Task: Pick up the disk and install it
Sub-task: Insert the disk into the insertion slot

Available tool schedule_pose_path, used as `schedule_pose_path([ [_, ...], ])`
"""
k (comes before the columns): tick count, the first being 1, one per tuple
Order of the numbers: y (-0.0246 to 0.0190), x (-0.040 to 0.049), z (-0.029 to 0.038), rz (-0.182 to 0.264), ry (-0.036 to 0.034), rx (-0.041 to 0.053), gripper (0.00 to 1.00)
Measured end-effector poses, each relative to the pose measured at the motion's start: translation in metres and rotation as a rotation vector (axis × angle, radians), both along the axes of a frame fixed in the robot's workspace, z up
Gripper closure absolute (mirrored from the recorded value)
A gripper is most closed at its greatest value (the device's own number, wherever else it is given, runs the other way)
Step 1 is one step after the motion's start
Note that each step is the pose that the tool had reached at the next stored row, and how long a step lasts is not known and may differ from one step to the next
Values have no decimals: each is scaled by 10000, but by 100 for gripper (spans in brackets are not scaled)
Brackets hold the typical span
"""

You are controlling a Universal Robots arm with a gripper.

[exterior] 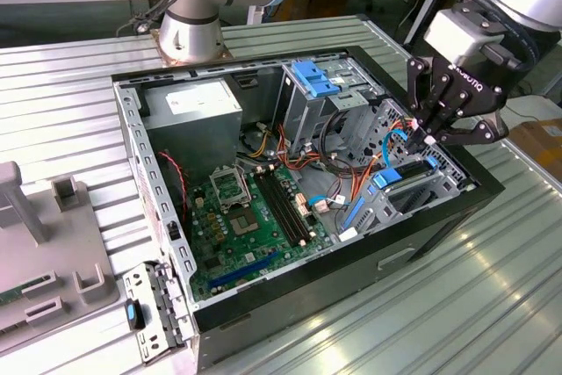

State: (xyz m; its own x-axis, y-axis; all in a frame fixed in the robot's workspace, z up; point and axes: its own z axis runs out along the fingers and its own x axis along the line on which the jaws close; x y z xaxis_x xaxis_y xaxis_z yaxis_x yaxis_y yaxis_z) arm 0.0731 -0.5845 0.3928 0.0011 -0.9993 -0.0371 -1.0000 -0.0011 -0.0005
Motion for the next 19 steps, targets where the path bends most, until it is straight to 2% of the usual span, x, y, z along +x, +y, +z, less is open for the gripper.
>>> schedule_pose_path([
  [2,0,5,-45,0,0,0,89],
  [3,0,15,-91,1,0,-1,89],
  [7,0,72,-153,1,0,-6,89],
  [10,0,73,-210,-2,0,-4,89],
  [15,0,75,-345,0,0,-5,89],
  [17,0,75,-367,0,0,-4,89],
  [19,0,75,-454,1,0,-5,89],
])
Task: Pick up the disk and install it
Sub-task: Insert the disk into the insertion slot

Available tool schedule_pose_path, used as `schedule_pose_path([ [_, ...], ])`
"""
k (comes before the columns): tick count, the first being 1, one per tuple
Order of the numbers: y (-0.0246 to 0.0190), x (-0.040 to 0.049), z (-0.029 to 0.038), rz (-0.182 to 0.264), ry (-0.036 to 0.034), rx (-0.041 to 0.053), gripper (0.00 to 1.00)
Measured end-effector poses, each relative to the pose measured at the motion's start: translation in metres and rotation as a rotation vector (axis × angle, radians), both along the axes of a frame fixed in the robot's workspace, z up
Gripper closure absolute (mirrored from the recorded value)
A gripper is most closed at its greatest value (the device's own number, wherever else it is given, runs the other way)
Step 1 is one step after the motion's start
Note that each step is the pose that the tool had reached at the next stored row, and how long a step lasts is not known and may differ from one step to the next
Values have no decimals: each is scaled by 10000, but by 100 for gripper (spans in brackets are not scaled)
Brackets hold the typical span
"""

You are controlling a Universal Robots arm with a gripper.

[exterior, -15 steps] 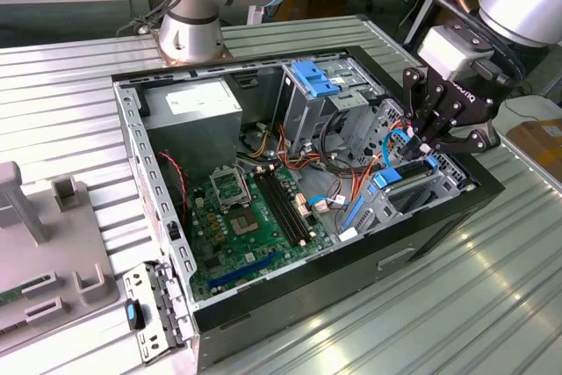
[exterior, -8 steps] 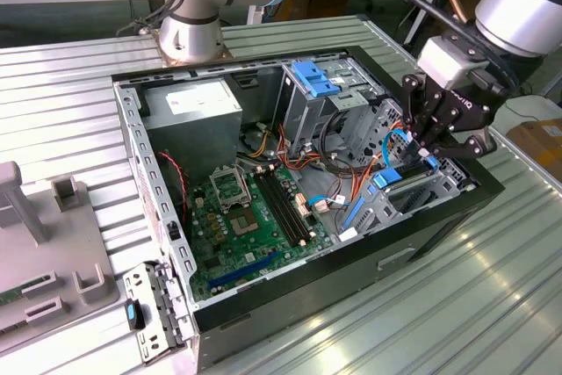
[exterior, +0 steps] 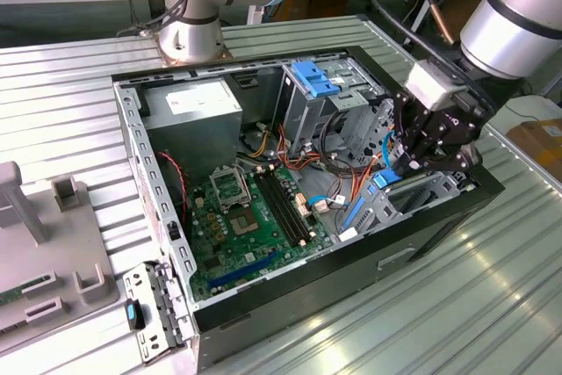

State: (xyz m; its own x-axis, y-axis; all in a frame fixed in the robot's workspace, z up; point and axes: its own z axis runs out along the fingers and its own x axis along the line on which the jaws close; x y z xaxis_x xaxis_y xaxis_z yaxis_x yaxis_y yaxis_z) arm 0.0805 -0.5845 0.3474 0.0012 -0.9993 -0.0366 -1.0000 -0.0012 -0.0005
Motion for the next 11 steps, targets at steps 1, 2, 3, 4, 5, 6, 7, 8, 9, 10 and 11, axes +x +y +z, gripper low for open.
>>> schedule_pose_path([
  [1,0,0,-27,-1,0,-1,89],
  [2,0,0,-29,-1,0,-2,89],
  [3,0,0,-29,0,0,-3,89],
  [4,0,0,-30,0,0,-3,89],
  [5,0,0,-31,-1,0,-2,89],
  [6,0,0,-32,-1,0,-1,89],
  [7,0,0,-34,-1,0,-1,89],
  [8,-3,0,-51,-1,0,0,89],
  [9,-3,0,-51,-1,0,-2,89],
  [10,-3,0,-51,-1,0,-1,89],
  [11,-3,0,-51,-1,0,-2,89],
])
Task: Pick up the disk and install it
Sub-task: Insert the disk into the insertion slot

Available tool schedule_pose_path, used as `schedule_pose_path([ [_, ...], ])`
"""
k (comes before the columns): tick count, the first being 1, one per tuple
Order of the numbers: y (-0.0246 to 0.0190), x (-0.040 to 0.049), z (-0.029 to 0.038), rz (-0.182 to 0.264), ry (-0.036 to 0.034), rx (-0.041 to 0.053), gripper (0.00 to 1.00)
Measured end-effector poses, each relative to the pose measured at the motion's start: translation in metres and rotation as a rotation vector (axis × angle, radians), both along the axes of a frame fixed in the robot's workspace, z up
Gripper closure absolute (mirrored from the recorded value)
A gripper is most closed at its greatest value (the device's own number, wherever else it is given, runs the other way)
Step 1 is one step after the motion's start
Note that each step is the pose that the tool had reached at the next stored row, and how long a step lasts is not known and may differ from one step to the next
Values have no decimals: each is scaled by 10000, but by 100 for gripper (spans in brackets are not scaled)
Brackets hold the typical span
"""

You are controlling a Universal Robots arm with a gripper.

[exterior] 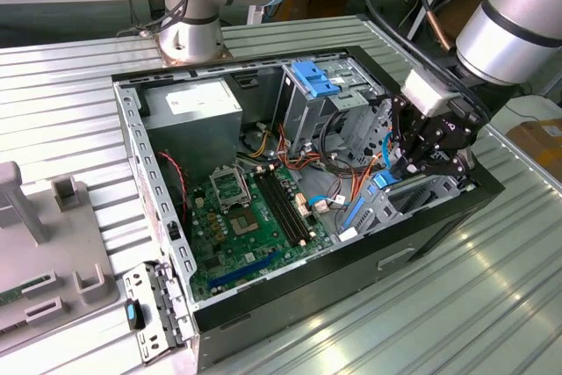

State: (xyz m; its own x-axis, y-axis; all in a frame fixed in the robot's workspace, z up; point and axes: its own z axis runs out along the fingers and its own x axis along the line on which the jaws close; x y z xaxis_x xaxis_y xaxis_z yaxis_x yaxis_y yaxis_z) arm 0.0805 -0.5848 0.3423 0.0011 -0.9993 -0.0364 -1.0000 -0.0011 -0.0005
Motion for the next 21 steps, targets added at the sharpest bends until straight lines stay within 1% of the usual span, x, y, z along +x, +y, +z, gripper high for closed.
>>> schedule_pose_path([
  [3,-1,0,-15,0,0,2,89],
  [12,-4,0,-27,0,0,-1,89],
  [14,-5,0,-45,0,0,-2,89],
  [19,-5,0,-48,1,0,0,89],
  [21,-5,0,-27,0,-2,16,89],
])
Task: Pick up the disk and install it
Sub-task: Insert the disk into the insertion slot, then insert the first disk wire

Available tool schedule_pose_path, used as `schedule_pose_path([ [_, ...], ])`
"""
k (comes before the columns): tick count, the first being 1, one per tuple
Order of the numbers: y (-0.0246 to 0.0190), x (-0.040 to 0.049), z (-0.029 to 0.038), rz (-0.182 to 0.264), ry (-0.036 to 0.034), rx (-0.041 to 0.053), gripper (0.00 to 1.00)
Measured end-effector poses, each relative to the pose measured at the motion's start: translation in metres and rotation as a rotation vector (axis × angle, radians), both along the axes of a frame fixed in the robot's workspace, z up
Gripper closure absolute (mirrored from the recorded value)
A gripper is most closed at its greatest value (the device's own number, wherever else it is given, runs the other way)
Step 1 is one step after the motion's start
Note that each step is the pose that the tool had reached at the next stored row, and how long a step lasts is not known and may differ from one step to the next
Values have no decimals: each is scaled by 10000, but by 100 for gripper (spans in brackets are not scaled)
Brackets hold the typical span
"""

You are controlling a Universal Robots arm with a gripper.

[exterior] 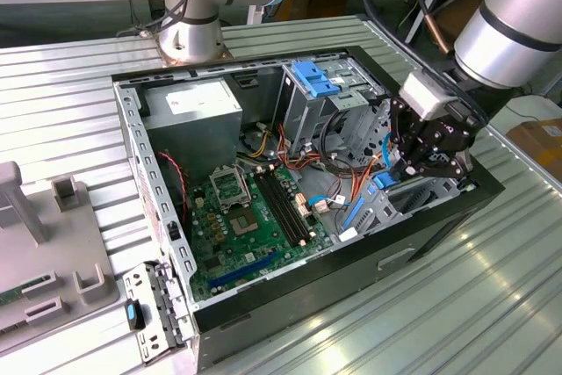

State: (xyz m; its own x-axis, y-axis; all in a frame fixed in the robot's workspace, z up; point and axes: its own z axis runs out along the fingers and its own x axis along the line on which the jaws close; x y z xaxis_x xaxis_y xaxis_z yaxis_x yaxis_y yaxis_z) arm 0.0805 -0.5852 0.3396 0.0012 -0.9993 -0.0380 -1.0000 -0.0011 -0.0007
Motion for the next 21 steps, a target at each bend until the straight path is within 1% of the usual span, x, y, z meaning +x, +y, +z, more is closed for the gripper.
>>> schedule_pose_path([
  [1,0,0,74,-1,1,-14,89],
  [2,-1,0,168,-1,1,-14,89],
  [3,0,0,243,0,1,-15,89],
  [5,0,0,308,0,2,-16,89],
  [7,-1,0,346,0,1,-15,89],
  [8,-1,0,356,0,1,-12,89],
  [12,2,3,359,2,2,-16,89],
  [15,9,41,357,12,1,-14,89],
  [17,9,42,358,11,2,-14,89],
  [19,9,70,357,12,1,-14,89],
  [21,9,70,357,12,2,-14,89],
])
